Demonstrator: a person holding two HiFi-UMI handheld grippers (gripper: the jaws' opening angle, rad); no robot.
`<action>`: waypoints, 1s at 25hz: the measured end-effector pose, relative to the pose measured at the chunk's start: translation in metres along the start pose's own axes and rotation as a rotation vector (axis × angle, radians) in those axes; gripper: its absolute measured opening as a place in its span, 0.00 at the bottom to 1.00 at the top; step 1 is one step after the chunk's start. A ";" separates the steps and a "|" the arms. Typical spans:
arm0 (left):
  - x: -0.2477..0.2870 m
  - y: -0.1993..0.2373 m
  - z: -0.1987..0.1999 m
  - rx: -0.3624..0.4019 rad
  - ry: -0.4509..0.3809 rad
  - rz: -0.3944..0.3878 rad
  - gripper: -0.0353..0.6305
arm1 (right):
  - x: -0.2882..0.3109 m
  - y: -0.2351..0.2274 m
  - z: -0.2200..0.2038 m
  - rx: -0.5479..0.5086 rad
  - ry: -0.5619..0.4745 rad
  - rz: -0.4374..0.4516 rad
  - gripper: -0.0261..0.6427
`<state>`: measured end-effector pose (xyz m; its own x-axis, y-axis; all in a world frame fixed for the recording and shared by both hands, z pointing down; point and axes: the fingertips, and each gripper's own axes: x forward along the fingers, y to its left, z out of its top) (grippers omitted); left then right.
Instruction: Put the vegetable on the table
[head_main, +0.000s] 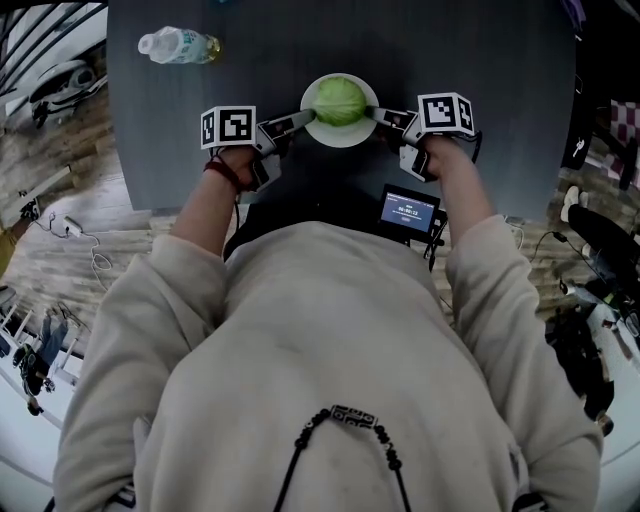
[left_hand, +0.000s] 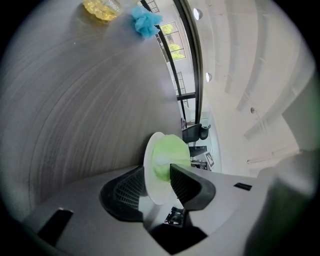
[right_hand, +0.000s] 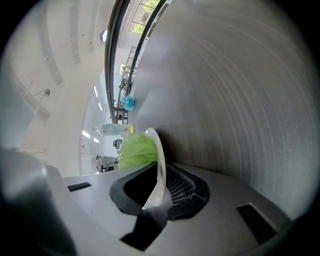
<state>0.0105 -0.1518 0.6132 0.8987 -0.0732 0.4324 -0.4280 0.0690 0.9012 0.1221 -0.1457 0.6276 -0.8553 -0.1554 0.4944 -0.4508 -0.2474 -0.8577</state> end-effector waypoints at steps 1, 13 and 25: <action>-0.001 0.000 0.000 0.002 0.001 -0.002 0.29 | 0.000 0.000 0.000 0.002 -0.002 -0.004 0.11; -0.023 -0.001 -0.003 -0.008 -0.045 -0.031 0.46 | -0.035 -0.016 -0.008 0.080 -0.082 -0.074 0.25; -0.071 0.024 -0.006 -0.058 -0.109 -0.004 0.46 | -0.094 -0.053 -0.004 0.102 -0.239 -0.220 0.25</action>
<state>-0.0628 -0.1391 0.6036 0.8834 -0.1813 0.4322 -0.4150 0.1262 0.9010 0.2256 -0.1136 0.6261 -0.6506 -0.3044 0.6958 -0.5796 -0.3929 -0.7139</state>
